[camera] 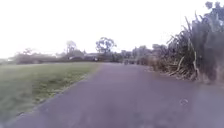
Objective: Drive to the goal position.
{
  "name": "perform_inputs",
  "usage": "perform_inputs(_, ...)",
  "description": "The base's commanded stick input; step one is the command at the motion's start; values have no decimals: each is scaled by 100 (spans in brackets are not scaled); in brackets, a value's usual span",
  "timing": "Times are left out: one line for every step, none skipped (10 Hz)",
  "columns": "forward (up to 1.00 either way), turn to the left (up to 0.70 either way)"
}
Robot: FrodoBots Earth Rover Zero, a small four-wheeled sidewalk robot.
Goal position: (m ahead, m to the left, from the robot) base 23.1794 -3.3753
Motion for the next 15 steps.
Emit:
perform_inputs(70,0)
perform_inputs(70,0)
perform_inputs(70,0)
perform_inputs(70,0)
perform_inputs(70,-4)
perform_inputs(70,-13)
perform_inputs(70,-22)
perform_inputs(70,-35)
perform_inputs(70,-35)
perform_inputs(70,-35)
perform_inputs(70,-35)
perform_inputs(70,-35)
perform_inputs(70,-35)
perform_inputs(70,-35)
perform_inputs(70,-35)
